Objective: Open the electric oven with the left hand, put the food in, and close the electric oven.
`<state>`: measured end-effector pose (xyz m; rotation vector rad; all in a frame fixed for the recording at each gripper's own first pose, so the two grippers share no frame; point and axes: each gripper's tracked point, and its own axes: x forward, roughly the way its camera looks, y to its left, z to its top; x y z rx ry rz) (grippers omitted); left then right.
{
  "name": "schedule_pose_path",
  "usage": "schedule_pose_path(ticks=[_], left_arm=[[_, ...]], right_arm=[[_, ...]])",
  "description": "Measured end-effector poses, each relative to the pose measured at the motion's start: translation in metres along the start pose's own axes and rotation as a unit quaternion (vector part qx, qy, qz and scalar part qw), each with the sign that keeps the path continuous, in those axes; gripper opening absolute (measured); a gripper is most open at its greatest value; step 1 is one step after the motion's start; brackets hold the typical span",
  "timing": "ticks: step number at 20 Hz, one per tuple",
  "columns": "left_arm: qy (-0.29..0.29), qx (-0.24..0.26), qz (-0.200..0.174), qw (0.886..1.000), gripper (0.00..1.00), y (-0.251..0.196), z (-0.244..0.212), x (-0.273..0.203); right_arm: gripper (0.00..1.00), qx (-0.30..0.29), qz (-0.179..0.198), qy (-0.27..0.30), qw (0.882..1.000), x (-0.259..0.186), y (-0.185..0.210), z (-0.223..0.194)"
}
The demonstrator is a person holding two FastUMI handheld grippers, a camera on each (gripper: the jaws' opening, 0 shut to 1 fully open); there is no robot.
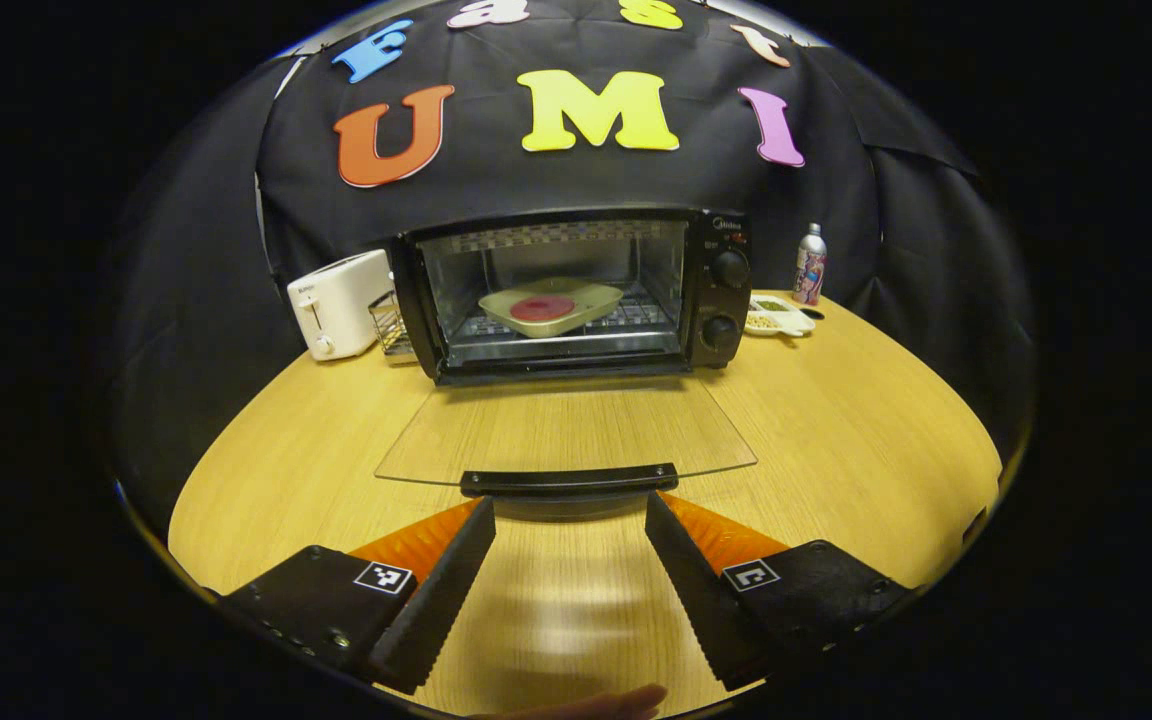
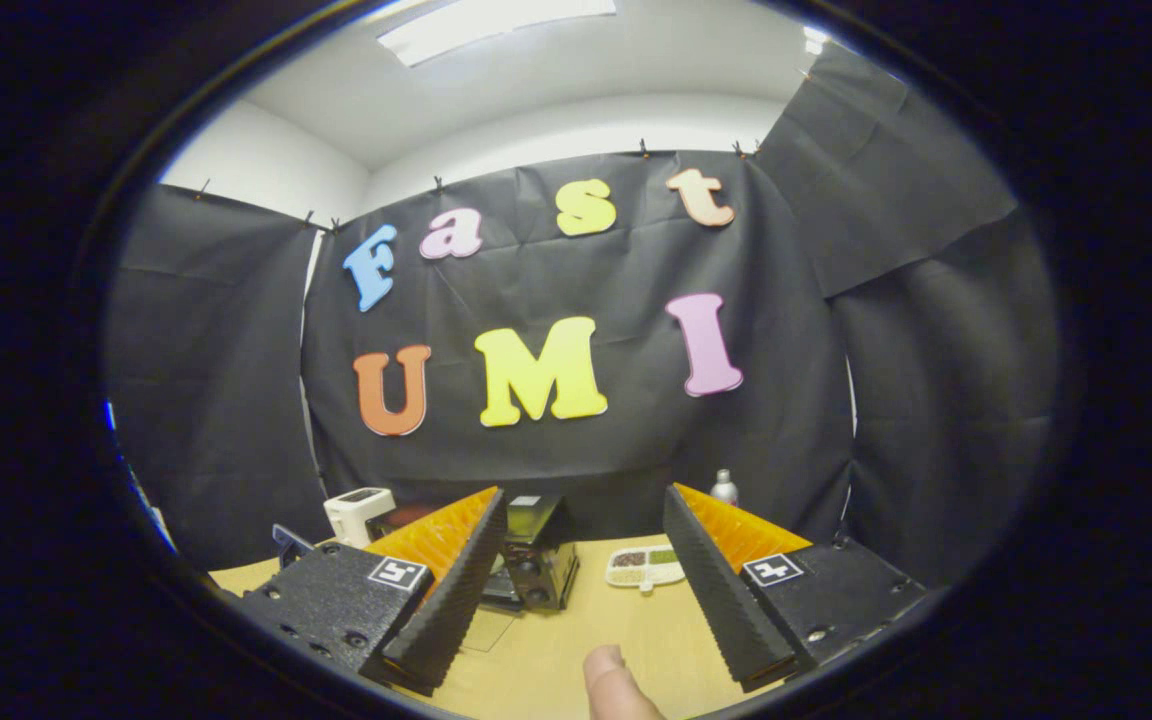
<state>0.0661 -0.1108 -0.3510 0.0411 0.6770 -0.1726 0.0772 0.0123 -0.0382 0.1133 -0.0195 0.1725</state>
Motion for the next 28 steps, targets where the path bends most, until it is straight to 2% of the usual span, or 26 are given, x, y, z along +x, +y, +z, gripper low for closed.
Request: schedule_pose_path(ticks=[3, 4, 6, 7, 8, 9, 13, 16, 17, 18, 19, 21, 22, 25, 28], left_arm=[[0.021, -0.003, -0.005, 1.000, 0.96, 0.000, -0.006, 0.007], [0.026, -0.005, -0.004, 1.000, 0.97, 0.001, -0.007, 0.009], [0.035, -0.011, -0.003, 0.999, 0.96, 0.002, -0.008, 0.015], [0.038, -0.017, -0.003, 0.999, 0.96, 0.003, -0.009, 0.017], [0.040, -0.021, -0.005, 0.999, 0.96, 0.004, -0.007, 0.021], [0.046, -0.023, -0.010, 0.999, 0.96, 0.002, -0.007, 0.024], [0.069, -0.030, -0.017, 0.997, 0.97, 0.001, -0.005, 0.028], [0.080, -0.026, -0.018, 0.996, 0.96, 0.001, -0.007, 0.028], [0.082, -0.024, -0.018, 0.996, 0.96, 0.002, -0.006, 0.028], [0.085, -0.025, -0.018, 0.996, 0.96, 0.001, -0.006, 0.028], [0.087, -0.029, -0.018, 0.996, 0.96, 0.002, -0.005, 0.028], [0.087, -0.026, -0.016, 0.996, 1.00, 0.000, -0.002, 0.026], [0.086, -0.022, -0.016, 0.996, 0.96, 0.000, -0.001, 0.025], [0.080, -0.024, -0.016, 0.996, 0.96, 0.000, 0.003, 0.023], [0.072, -0.015, -0.016, 0.997, 0.96, 0.000, 0.009, 0.020]], right_arm=[[0.94, -0.016, -0.042, -0.028, 0.999, -0.007, -0.032, 0.008], [0.94, -0.014, -0.046, -0.027, 0.998, -0.008, -0.034, 0.004], [0.95, -0.009, -0.038, -0.018, 0.999, -0.007, -0.036, -0.006], [1.00, -0.006, -0.035, -0.016, 0.999, -0.006, -0.037, -0.007], [0.96, -0.005, -0.035, -0.013, 0.999, -0.004, -0.042, -0.010], [1.00, -0.005, -0.036, -0.009, 0.999, -0.002, -0.045, -0.012], [0.95, 0.006, -0.044, 0.002, 0.999, 0.006, -0.057, -0.020], [0.96, 0.002, -0.052, 0.013, 0.999, 0.014, -0.067, -0.027], [1.00, 0.001, -0.055, 0.015, 0.998, 0.017, -0.069, -0.029], [1.00, 0.003, -0.058, 0.017, 0.998, 0.020, -0.070, -0.031], [0.96, 0.006, -0.056, 0.021, 0.998, 0.022, -0.070, -0.034], [0.96, 0.019, -0.047, 0.032, 0.998, 0.025, -0.066, -0.042], [0.96, 0.026, -0.044, 0.036, 0.998, 0.027, -0.065, -0.045], [0.96, 0.037, -0.047, 0.049, 0.997, 0.028, -0.071, -0.054], [0.96, 0.054, -0.053, 0.038, 0.996, 0.021, -0.075, -0.051]])
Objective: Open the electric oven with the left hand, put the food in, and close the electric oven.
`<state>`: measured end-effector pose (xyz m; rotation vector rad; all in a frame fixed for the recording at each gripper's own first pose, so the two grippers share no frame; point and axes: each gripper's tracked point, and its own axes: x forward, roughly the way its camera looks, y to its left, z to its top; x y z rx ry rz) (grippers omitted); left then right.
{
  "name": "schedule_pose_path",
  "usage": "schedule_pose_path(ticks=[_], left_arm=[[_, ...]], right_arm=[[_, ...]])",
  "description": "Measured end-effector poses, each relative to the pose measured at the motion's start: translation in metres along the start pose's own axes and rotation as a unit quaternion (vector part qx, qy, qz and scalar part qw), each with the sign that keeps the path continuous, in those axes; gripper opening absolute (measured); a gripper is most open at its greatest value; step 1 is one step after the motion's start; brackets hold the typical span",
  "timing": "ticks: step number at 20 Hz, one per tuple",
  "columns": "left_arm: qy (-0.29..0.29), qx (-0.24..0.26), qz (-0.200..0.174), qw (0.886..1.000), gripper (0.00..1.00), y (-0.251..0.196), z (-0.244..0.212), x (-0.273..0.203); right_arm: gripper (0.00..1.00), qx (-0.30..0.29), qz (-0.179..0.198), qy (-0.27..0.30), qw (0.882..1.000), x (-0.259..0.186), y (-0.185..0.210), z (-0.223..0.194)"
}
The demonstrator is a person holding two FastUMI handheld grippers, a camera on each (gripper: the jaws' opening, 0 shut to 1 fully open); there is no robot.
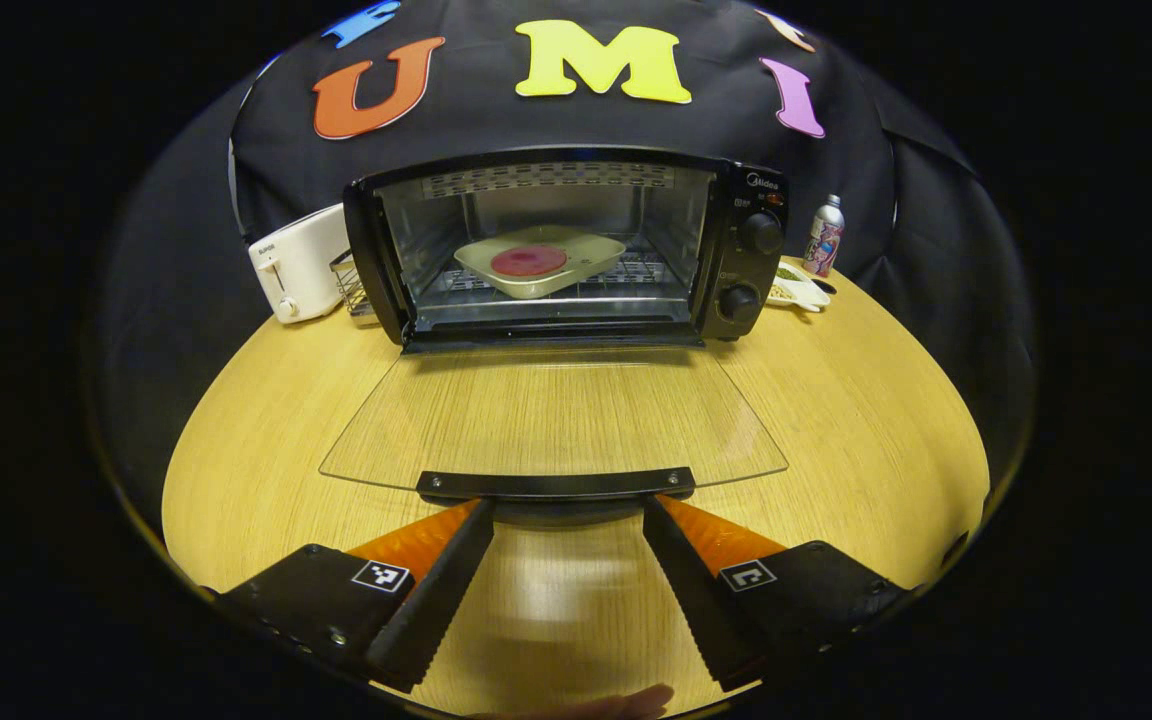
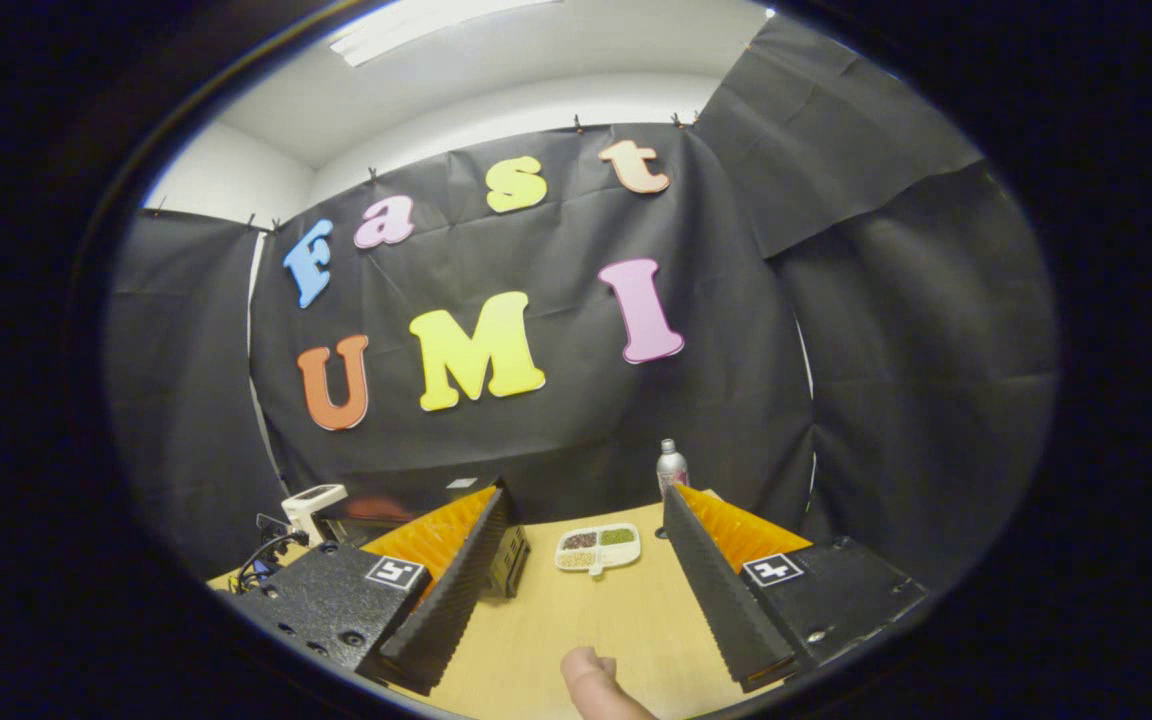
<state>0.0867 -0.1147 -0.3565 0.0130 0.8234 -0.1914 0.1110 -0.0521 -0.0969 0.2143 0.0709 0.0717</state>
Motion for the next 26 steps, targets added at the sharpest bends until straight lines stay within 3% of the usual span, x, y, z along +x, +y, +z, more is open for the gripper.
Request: schedule_pose_path(ticks=[14, 26], left_arm=[[-0.071, 0.020, 0.001, 0.997, 0.98, 0.006, 0.056, -0.024], [-0.161, 0.021, -0.009, 0.987, 0.98, 0.020, 0.133, -0.021]], right_arm=[[0.95, -0.011, 0.006, -0.031, 0.999, -0.045, 0.017, 0.012], [0.95, -0.021, 0.007, -0.058, 0.998, -0.089, 0.031, 0.030]])
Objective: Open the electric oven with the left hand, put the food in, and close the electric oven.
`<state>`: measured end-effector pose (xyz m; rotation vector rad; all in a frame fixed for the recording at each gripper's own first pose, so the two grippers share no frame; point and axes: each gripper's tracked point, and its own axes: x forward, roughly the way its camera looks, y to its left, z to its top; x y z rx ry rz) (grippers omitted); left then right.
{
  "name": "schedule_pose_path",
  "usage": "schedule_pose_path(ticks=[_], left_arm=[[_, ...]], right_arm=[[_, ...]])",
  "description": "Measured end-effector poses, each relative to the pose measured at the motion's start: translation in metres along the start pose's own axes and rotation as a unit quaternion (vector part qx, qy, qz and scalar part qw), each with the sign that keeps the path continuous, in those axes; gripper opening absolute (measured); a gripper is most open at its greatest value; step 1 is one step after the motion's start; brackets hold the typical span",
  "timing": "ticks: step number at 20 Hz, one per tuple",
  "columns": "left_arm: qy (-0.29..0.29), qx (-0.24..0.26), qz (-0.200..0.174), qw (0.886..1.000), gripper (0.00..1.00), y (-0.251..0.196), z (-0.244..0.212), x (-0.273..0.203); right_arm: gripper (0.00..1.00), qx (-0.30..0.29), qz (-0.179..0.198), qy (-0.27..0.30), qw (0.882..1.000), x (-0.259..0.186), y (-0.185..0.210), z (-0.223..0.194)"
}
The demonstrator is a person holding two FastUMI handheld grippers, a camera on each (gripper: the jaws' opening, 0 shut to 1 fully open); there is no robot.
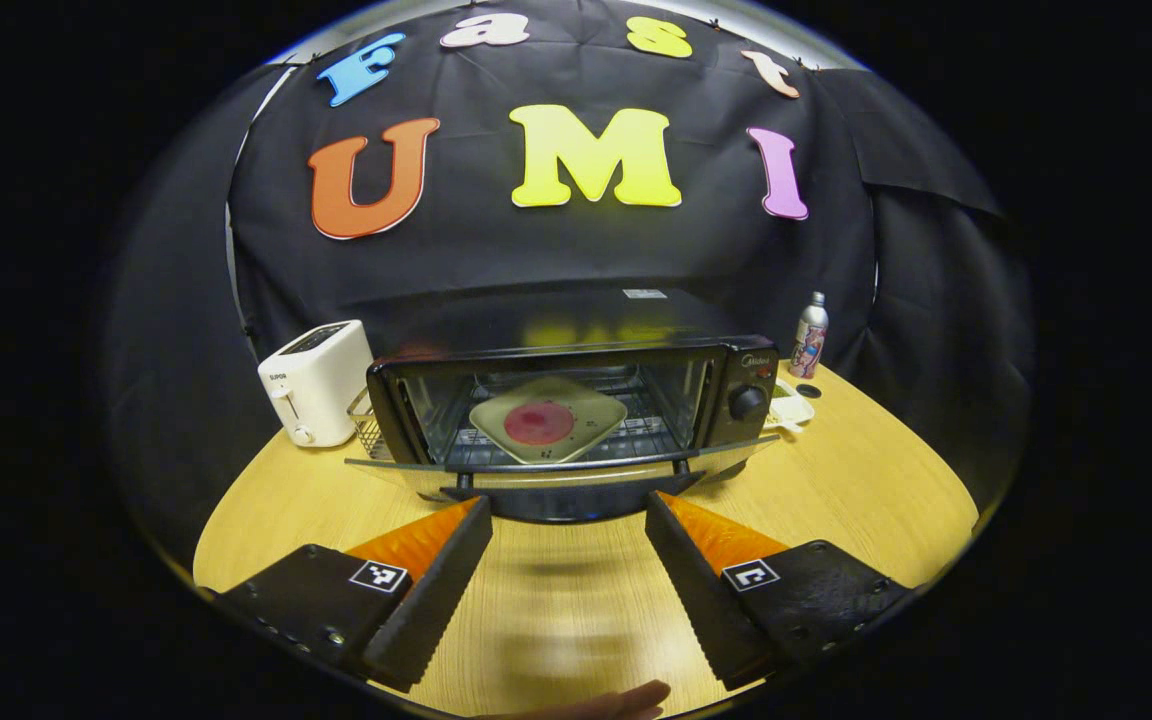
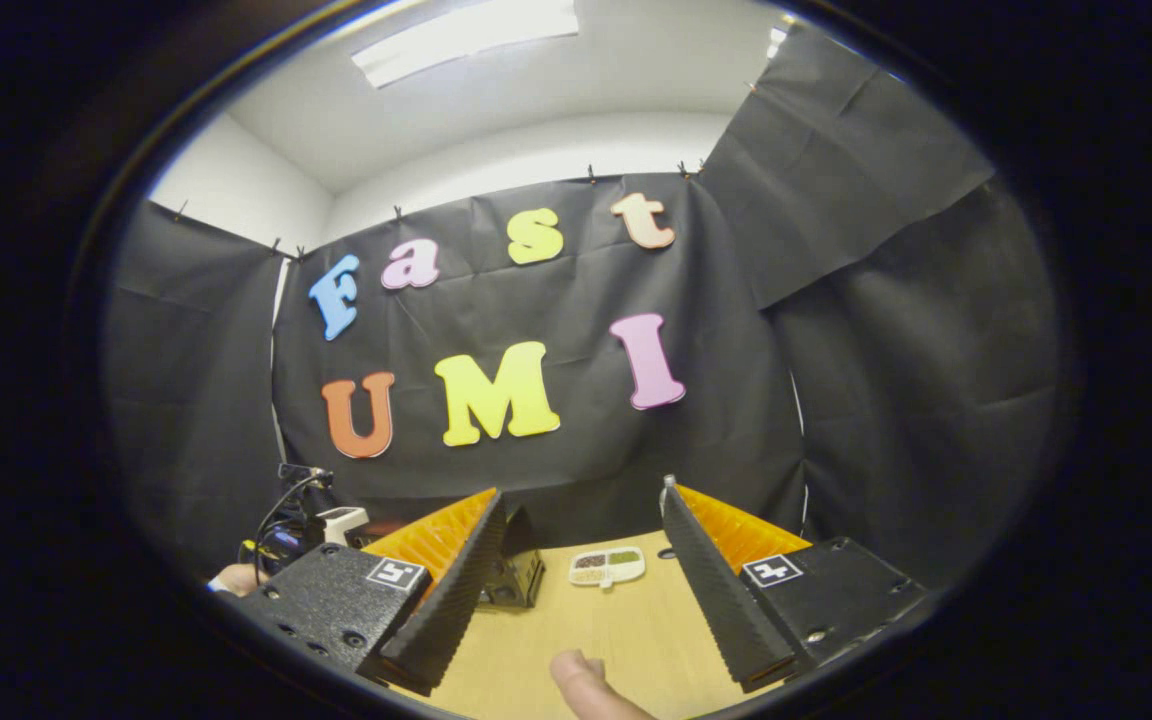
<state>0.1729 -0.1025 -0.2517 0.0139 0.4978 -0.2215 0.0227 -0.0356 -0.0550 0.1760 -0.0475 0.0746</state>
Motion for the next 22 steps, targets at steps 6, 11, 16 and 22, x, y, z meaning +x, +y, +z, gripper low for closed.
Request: schedule_pose_path(ticks=[6, 11, 16, 22], left_arm=[[-0.021, 0.015, 0.031, 0.999, 0.98, 0.012, 0.015, -0.001], [-0.053, 0.017, 0.025, 0.998, 0.98, 0.004, 0.028, -0.045], [-0.095, 0.012, 0.033, 0.995, 0.96, 0.007, 0.048, -0.104], [-0.148, -0.007, 0.063, 0.987, 0.96, 0.023, 0.075, -0.176]], right_arm=[[0.95, -0.022, -0.001, 0.002, 1.000, -0.029, 0.009, 0.012], [0.95, -0.035, -0.011, -0.003, 0.999, -0.055, 0.014, 0.022], [0.95, -0.045, -0.017, -0.015, 0.999, -0.077, 0.024, 0.034], [0.95, -0.059, -0.017, -0.004, 0.998, -0.076, 0.036, 0.033]])
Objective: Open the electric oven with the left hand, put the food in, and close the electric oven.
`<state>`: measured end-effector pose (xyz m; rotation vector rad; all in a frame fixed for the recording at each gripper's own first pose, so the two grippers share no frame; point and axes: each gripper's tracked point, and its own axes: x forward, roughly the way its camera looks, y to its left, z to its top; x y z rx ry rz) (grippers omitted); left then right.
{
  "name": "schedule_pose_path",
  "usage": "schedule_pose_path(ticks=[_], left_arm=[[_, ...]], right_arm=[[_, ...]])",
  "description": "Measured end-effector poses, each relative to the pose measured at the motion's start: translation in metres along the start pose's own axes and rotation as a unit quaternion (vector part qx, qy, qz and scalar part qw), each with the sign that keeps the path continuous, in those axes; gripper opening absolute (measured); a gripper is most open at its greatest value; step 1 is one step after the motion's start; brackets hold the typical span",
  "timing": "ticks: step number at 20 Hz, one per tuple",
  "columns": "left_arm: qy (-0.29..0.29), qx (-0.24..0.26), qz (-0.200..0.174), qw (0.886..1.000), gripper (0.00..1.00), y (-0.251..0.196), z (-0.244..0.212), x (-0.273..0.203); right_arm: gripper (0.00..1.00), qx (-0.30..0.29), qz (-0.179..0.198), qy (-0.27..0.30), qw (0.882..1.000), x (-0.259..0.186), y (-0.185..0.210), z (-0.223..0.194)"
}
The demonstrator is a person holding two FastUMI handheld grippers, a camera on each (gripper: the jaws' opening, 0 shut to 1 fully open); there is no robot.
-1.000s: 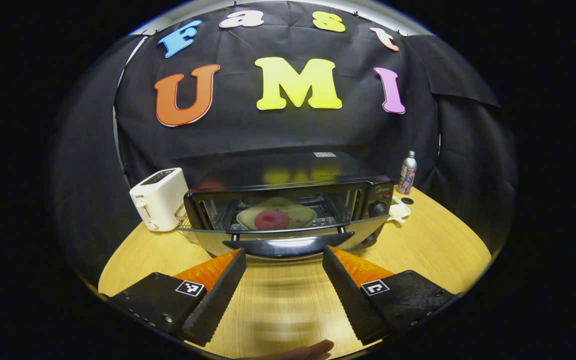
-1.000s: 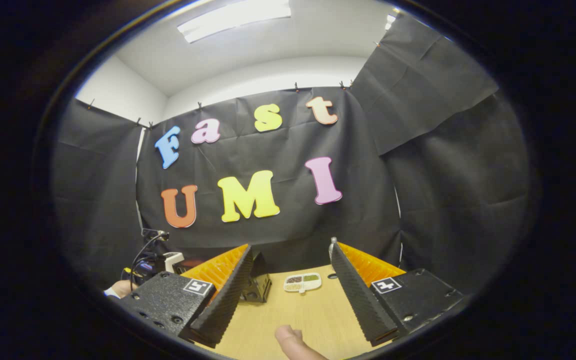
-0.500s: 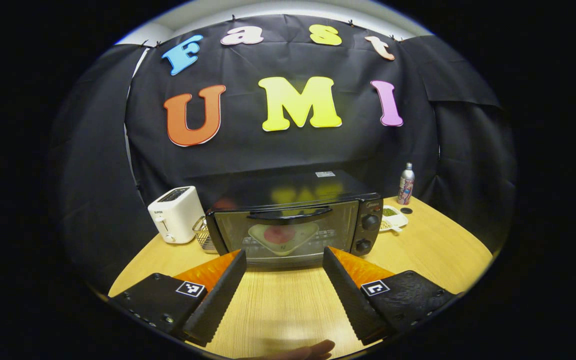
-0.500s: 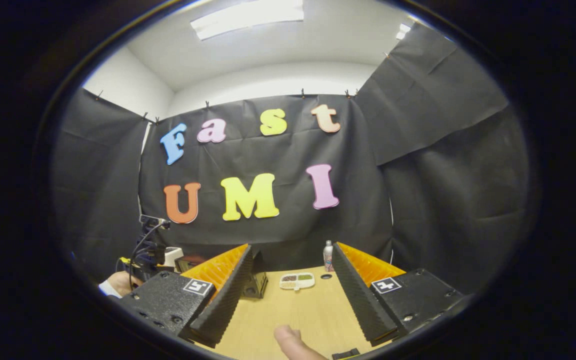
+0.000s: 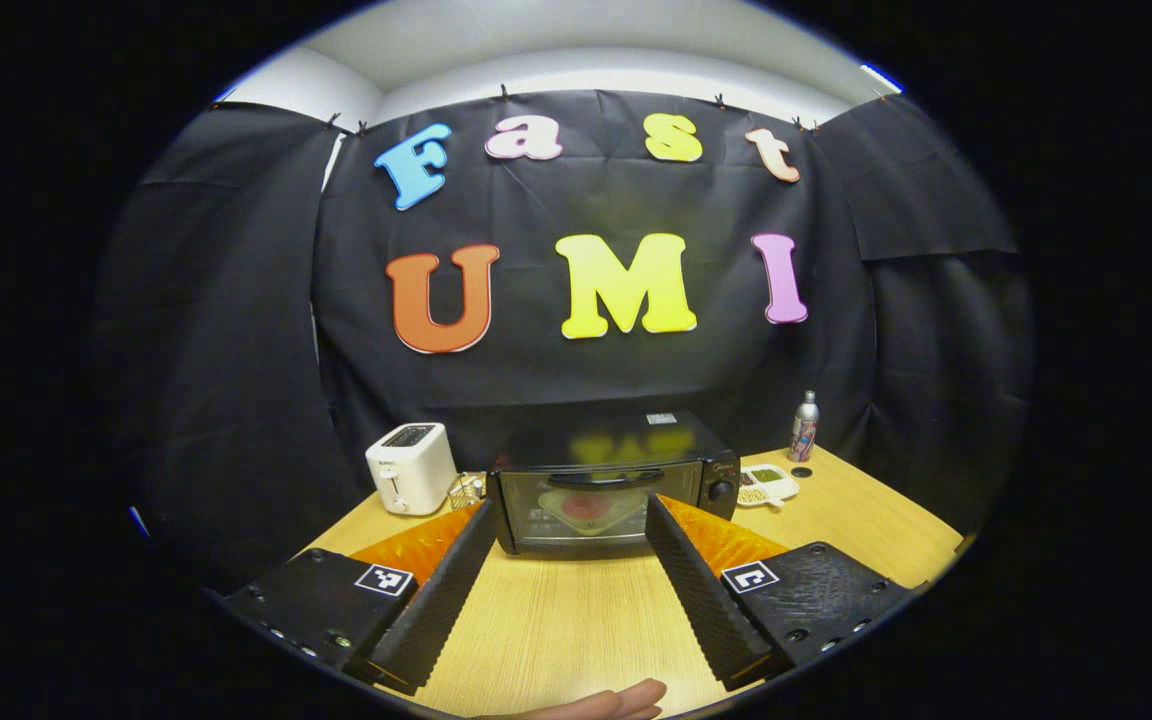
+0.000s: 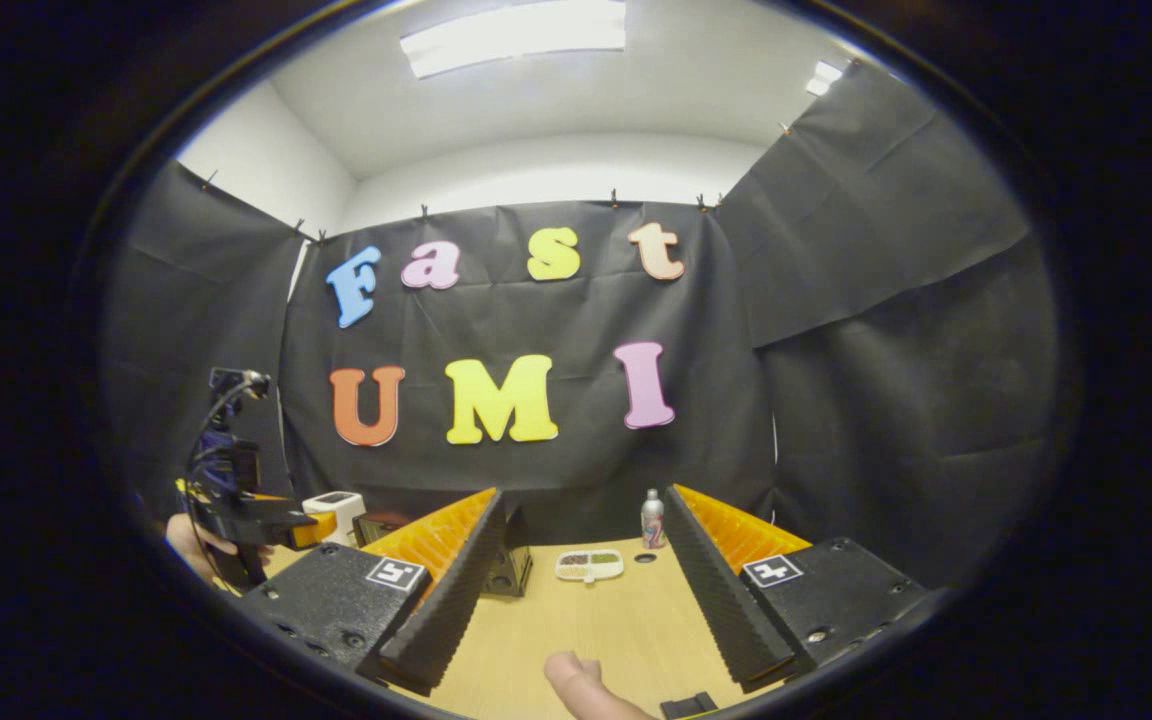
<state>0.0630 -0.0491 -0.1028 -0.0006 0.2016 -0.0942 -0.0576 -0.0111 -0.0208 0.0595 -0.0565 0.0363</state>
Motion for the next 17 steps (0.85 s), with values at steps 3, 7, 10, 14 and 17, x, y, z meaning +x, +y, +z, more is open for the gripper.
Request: schedule_pose_path(ticks=[3, 7, 10, 14, 17], left_arm=[[-0.024, -0.017, 0.021, 0.999, 0.96, 0.013, 0.020, -0.034], [-0.075, 0.019, 0.047, 0.996, 0.96, 0.021, 0.044, -0.071], [-0.091, 0.017, 0.054, 0.994, 0.96, 0.018, 0.046, -0.095], [-0.084, -0.004, 0.057, 0.995, 0.96, 0.016, 0.024, -0.108], [-0.084, -0.014, 0.059, 0.995, 0.96, 0.019, 0.020, -0.118]], right_arm=[[0.95, -0.004, -0.004, 0.004, 1.000, 0.003, 0.001, -0.001], [0.95, 0.005, -0.005, 0.025, 1.000, 0.013, 0.006, -0.014], [0.96, 0.016, 0.003, 0.045, 0.999, 0.017, 0.011, -0.026], [0.95, 0.013, 0.004, 0.060, 0.998, 0.024, 0.009, -0.039], [0.96, 0.014, 0.011, 0.071, 0.997, 0.024, 0.012, -0.044]])
